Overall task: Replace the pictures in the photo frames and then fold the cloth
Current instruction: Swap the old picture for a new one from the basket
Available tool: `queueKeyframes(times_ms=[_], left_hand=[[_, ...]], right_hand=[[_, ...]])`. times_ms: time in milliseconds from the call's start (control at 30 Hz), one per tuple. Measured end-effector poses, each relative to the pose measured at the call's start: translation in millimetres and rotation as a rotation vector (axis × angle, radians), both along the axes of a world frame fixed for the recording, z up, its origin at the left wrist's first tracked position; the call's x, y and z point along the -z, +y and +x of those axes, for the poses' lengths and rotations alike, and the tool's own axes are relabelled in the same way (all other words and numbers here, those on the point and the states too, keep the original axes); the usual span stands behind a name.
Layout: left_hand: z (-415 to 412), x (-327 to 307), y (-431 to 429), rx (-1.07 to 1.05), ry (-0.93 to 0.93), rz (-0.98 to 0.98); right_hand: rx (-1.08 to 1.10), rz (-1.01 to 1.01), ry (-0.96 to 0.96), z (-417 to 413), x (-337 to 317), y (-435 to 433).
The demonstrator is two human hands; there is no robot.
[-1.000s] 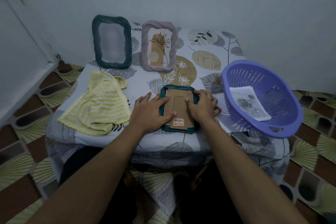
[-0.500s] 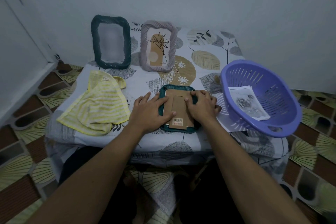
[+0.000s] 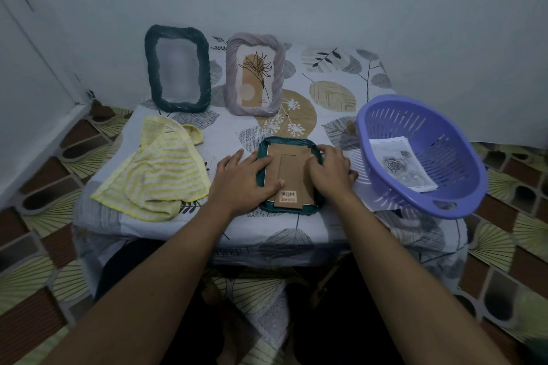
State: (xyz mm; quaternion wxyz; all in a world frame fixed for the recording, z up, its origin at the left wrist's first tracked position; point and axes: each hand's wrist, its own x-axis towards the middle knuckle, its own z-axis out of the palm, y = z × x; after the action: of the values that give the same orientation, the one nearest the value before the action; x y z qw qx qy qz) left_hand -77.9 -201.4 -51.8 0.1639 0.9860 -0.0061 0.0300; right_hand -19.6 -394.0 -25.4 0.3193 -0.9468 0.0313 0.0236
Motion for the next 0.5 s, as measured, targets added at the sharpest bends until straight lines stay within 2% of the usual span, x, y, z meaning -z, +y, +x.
queueKeyframes(times_ms=[133, 300, 500], left_hand=[[0, 0, -1, 0.004, 0.001, 0.008], [1, 1, 0, -0.003, -0.003, 0.006], [0, 2, 0, -0.009, -0.001, -0.010]], right_hand=[[-0.093, 0.015, -0.083, -15, 2, -6], [-0.299, -0.176, -0.125, -28, 13, -11], [-0.331, -0.309, -0.123, -26, 18, -10]])
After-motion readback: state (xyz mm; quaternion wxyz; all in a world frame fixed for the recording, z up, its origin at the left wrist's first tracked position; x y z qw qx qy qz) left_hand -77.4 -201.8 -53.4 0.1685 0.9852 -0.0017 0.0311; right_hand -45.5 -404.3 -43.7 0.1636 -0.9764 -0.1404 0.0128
